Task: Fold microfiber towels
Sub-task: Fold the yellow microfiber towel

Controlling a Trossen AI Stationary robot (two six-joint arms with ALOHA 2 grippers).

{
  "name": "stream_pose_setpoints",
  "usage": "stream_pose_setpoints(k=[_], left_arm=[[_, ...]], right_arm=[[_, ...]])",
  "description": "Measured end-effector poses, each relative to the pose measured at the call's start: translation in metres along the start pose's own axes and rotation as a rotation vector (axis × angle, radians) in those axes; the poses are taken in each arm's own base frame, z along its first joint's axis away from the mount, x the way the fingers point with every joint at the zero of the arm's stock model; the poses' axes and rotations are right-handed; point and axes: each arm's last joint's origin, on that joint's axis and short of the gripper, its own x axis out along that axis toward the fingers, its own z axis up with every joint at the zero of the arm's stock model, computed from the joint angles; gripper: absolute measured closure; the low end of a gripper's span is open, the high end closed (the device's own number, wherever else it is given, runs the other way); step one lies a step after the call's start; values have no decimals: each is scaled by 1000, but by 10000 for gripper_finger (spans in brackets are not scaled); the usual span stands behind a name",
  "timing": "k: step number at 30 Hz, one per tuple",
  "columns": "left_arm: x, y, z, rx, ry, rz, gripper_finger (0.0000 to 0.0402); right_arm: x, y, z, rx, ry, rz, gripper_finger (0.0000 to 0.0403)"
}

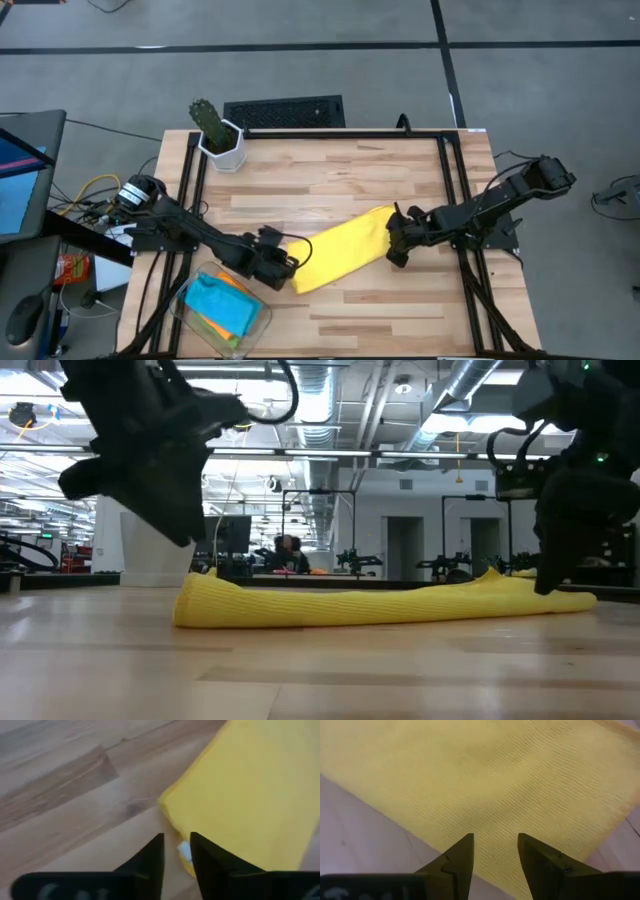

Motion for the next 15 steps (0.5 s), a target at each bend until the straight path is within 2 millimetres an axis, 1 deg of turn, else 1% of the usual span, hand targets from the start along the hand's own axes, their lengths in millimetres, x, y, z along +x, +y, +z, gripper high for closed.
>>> stream_pose_setpoints(k=[2,5,8,11,15], left_arm=[[3,3,-2,1,1,10,294],[10,1,-2,-43,-8,-63,260],[20,4,-2,-76,-3,-98,236],[28,8,0,-103,-12,-94,226],[37,16,5,-117,-10,-69,229]], right_arm=[[0,0,0,0,-1,2,226],[0,0,0,0,-3,3,226],[0,0,0,-1,-3,2,226],[0,0,1,-1,-4,3,226],[-1,0,1,-2,-7,-2,226]])
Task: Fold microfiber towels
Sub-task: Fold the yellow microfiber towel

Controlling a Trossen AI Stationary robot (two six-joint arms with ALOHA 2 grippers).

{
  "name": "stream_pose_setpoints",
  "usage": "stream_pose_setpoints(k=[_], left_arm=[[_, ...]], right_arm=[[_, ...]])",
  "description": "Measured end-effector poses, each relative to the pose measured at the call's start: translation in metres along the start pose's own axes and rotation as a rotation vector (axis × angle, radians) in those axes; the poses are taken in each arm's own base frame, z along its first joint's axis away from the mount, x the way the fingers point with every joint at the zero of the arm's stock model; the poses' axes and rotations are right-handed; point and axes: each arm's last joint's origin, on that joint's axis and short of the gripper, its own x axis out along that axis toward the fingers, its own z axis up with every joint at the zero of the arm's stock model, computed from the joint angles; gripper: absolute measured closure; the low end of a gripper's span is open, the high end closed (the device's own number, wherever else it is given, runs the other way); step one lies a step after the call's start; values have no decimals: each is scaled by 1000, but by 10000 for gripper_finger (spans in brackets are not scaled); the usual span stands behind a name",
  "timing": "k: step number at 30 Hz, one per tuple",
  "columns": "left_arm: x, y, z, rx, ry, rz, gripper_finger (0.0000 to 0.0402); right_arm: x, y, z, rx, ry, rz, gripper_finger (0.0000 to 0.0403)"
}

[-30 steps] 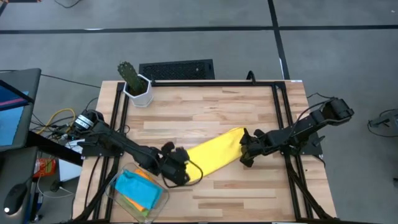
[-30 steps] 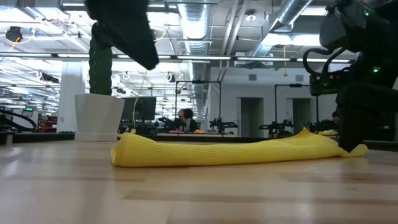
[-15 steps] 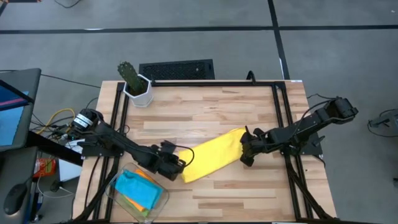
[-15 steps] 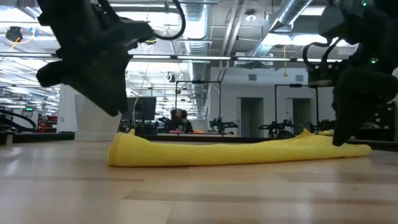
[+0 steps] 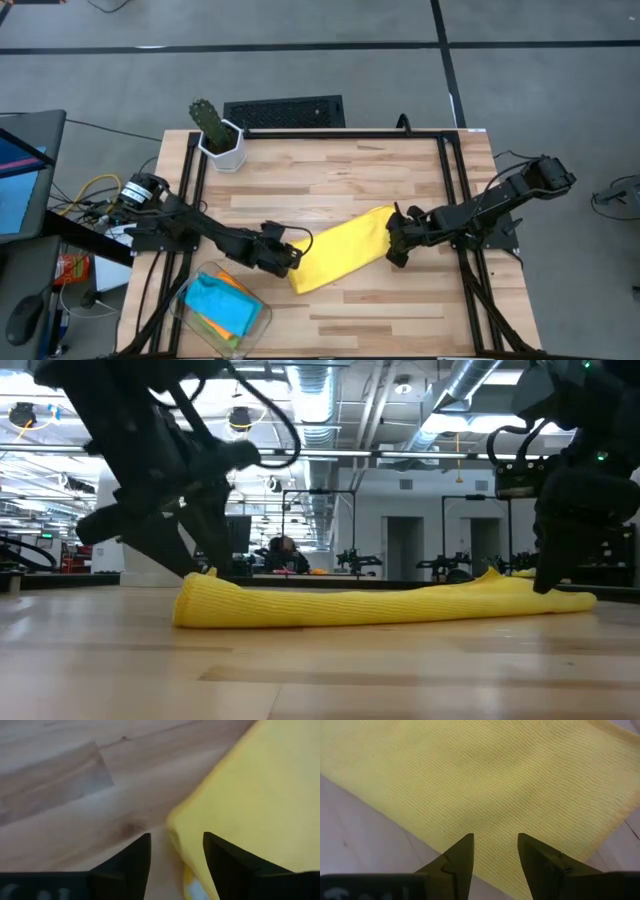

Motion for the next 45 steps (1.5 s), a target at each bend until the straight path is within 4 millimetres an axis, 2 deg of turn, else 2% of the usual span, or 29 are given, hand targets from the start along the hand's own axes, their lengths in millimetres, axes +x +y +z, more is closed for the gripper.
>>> stream_pose_setpoints(k=[5,13,15,23,31,36,39,41,45], left_arm=[[9,-1,10,10,10,-32,267],[13,-6,17,51,98,-92,380],[13,-6,17,48,119,-96,395],[10,-9,18,36,159,-105,399],[-20,-43,28,53,216,-136,401],[-44,-57,14,4,280,-139,401],[-51,-56,-1,-12,296,-133,401],[-48,-52,-10,-15,307,-95,401],[-23,-44,-27,22,395,-38,401]], right_arm=[[0,0,0,-2,0,-1,226],[0,0,0,-2,-1,0,226],[0,0,0,-2,-2,-1,226],[0,0,0,0,-4,-4,226],[0,0,0,0,-9,-8,226],[0,0,0,1,-9,-8,226],[0,0,0,1,-9,-8,226],[0,0,0,0,-9,-8,226],[0,0,1,-7,-11,-6,226]])
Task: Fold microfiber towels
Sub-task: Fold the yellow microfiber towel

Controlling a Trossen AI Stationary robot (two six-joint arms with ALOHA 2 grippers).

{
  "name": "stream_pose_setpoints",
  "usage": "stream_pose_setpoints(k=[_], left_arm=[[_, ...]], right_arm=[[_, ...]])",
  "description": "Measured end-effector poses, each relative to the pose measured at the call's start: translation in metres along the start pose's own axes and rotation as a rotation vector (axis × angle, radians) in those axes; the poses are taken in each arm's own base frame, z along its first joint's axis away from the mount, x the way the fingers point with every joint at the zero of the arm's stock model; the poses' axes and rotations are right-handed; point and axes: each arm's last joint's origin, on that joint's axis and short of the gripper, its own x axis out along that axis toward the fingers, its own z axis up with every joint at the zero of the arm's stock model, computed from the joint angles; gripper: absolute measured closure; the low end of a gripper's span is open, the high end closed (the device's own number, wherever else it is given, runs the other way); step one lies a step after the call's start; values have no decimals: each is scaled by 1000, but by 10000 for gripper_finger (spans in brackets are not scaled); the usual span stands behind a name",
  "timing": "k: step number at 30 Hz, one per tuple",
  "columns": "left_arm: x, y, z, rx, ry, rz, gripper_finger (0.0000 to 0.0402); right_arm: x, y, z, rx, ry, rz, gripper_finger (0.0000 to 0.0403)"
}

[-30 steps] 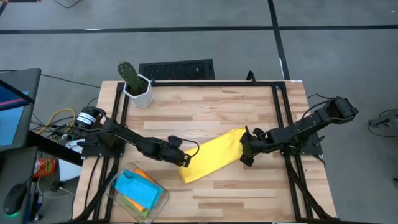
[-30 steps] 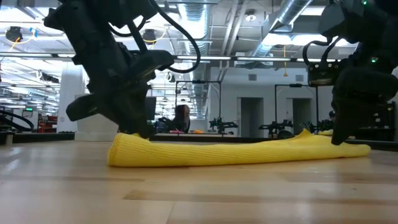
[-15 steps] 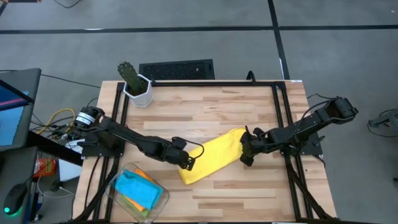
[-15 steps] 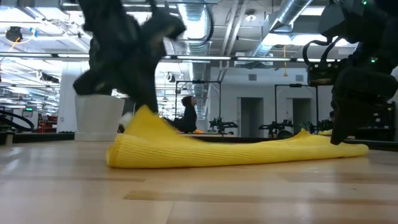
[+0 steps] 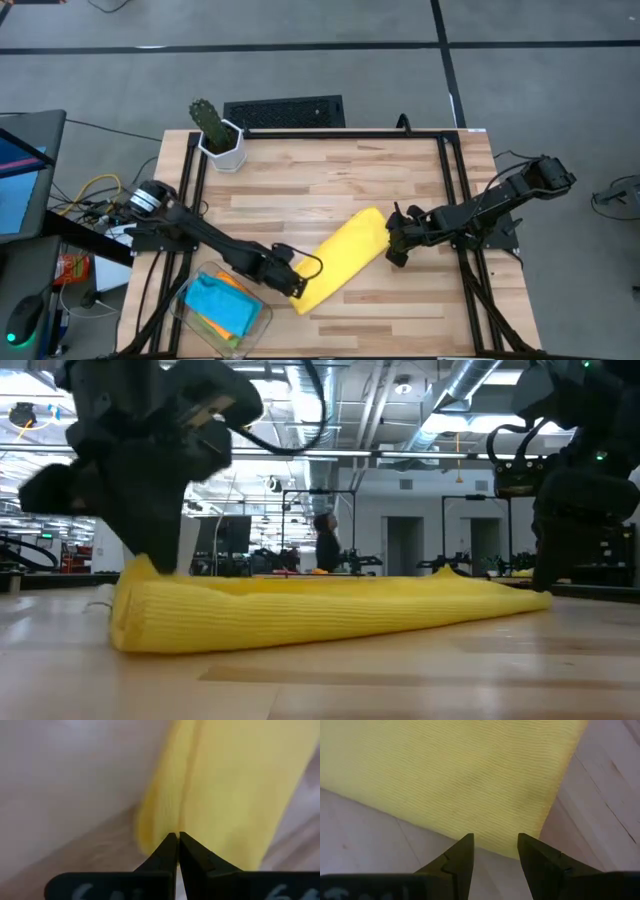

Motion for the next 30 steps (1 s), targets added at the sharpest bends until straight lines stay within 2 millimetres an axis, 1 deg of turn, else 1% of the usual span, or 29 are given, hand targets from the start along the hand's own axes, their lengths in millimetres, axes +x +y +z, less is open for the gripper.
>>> stream_pose_setpoints(k=[4,6,10,14,21,23,27,30], left_arm=[[23,-13,-4,77,71,-117,399],[32,-16,-5,84,92,-150,398],[36,-14,-5,47,108,-129,398],[26,-13,-2,20,114,-113,398],[-1,-19,4,-18,68,-157,398],[-5,-20,4,-48,67,-172,398],[-15,-23,2,-62,78,-205,397],[-14,-24,0,-71,150,-215,397]], right_arm=[[0,1,1,2,-8,8,226],[0,2,2,6,-19,17,226],[0,4,4,13,-38,44,226],[-1,6,6,16,-60,65,226],[-2,14,15,-51,-142,146,223],[-3,17,16,-113,-174,172,221],[-9,32,20,-325,-283,271,223],[-7,35,22,-392,-305,292,230]])
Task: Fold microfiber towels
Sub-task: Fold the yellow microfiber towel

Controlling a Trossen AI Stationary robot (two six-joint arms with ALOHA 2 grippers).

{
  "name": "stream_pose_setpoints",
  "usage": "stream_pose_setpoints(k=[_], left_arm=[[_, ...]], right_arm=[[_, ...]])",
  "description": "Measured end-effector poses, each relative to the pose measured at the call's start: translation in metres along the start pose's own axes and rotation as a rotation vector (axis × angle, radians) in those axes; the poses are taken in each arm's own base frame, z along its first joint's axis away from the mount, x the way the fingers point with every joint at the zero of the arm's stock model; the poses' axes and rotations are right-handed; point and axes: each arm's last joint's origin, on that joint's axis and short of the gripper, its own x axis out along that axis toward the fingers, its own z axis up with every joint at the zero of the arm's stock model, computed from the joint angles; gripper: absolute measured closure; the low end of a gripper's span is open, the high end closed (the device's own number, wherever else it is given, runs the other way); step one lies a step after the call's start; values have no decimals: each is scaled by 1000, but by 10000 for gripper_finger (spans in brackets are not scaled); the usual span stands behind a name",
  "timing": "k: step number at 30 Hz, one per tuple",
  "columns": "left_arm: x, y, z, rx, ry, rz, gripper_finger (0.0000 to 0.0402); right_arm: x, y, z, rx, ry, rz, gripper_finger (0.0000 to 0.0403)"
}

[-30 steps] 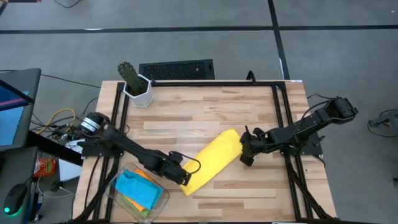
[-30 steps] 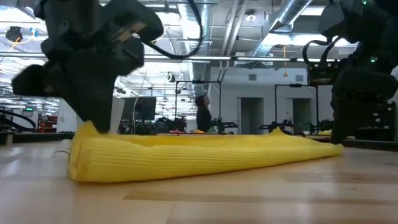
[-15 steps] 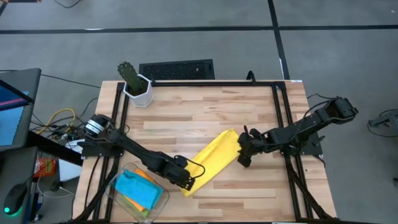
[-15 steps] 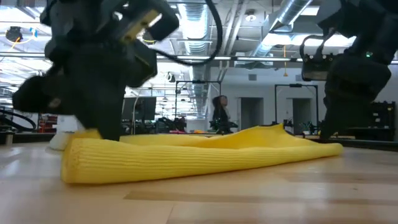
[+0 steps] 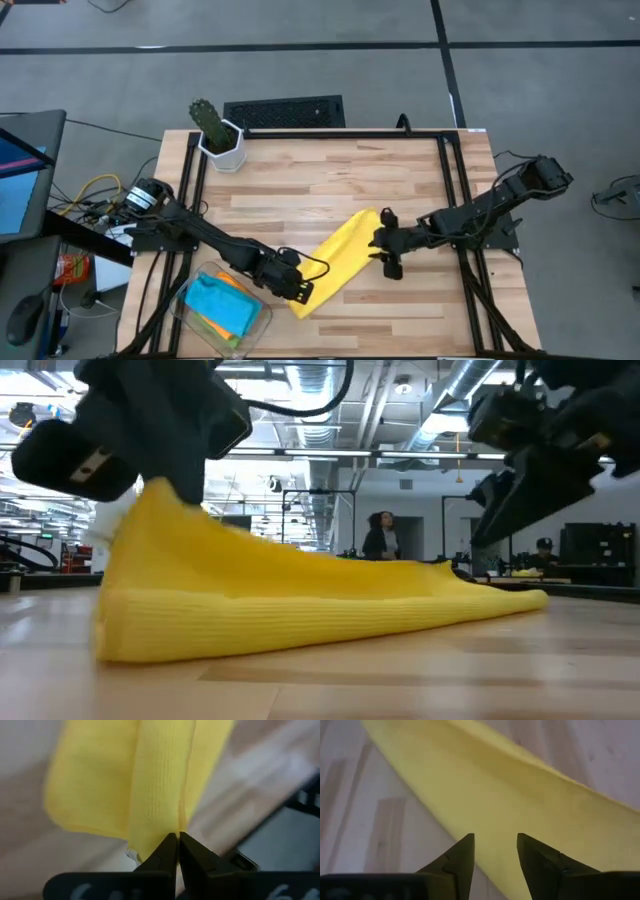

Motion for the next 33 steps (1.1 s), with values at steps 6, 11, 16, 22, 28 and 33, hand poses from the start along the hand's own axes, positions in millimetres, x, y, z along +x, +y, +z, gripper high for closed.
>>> stream_pose_setpoints(k=[6,11,16,22,28,33], left_arm=[[-2,-14,-2,2,71,-141,397],[-2,-13,-11,43,36,-134,397],[1,5,-19,44,39,20,397],[5,9,-27,128,16,46,397],[8,12,-29,135,-32,77,393],[7,15,-31,158,14,110,347]], right_arm=[[15,7,1,-93,-15,119,247],[32,9,-5,-67,21,169,255],[45,13,-12,-29,54,169,261],[55,14,-18,27,82,163,270],[59,14,-19,89,83,156,275],[57,14,-18,100,80,152,275]])
